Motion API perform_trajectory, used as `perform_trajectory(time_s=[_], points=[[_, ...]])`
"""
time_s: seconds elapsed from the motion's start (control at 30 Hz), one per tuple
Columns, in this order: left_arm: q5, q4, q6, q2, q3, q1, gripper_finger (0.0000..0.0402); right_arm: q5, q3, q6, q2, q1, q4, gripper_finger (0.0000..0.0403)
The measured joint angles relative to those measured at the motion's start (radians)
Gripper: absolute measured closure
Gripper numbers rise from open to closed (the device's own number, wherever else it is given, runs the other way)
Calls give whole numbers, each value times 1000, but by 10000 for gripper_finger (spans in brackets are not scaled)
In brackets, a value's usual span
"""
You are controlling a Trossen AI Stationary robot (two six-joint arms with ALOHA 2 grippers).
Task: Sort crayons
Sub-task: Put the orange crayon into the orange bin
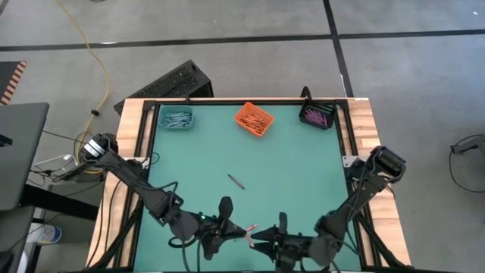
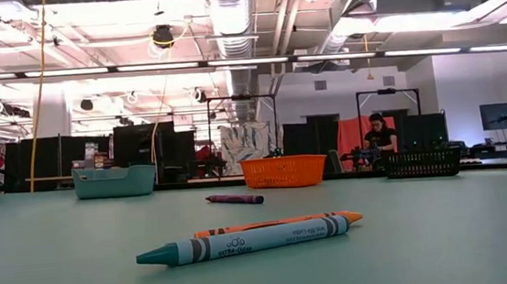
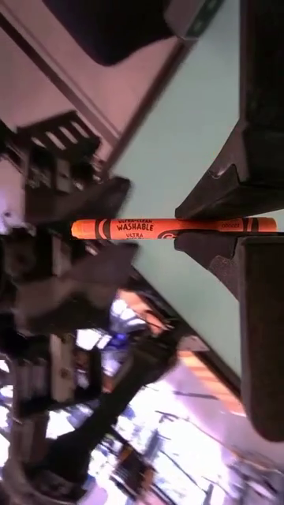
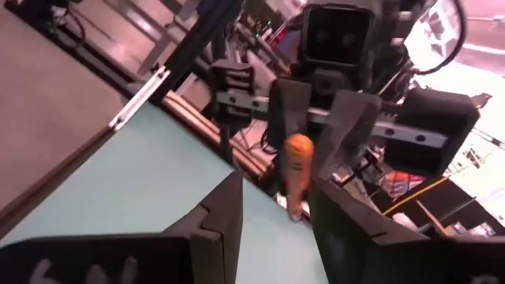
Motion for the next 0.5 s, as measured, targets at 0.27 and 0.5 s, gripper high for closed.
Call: perform_trajectory(time_s=[0.27, 0.5], points=[[99, 62, 49, 0, 0, 11, 401, -74, 0, -58, -1, -17, 99, 255], [108, 79, 85, 0, 0, 18, 401, -184, 0, -65, -1, -31, 119, 269]])
